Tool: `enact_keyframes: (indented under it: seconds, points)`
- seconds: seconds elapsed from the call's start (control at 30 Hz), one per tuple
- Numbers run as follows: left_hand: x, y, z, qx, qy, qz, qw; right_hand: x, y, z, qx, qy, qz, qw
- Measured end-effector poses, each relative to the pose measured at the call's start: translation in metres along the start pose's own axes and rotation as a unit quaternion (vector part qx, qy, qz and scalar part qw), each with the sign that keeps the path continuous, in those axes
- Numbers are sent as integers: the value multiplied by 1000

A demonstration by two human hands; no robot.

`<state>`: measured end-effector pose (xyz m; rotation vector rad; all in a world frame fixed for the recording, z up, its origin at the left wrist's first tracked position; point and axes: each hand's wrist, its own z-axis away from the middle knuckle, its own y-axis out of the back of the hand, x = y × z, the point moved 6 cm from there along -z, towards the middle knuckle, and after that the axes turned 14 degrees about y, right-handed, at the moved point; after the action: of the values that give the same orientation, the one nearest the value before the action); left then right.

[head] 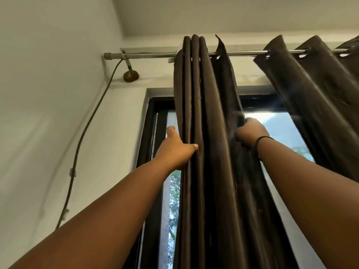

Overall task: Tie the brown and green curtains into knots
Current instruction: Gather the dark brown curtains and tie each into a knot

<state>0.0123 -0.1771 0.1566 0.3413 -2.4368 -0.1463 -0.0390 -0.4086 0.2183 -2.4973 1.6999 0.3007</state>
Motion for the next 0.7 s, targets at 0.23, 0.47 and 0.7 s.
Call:
enact_keyframes:
  seconds: [0.23,0.47,0.7]
  points:
    - [-30,48,-1,61,-3,-58,996,-129,-39,-11,35,119,-113,986]
    - [-42,94,8,66,-47,-48,996,-213,-99,-4,-172,159,71,970]
    - [-38,139,14,172,-78,6,982,-288,-116,14,-177,256,24,950]
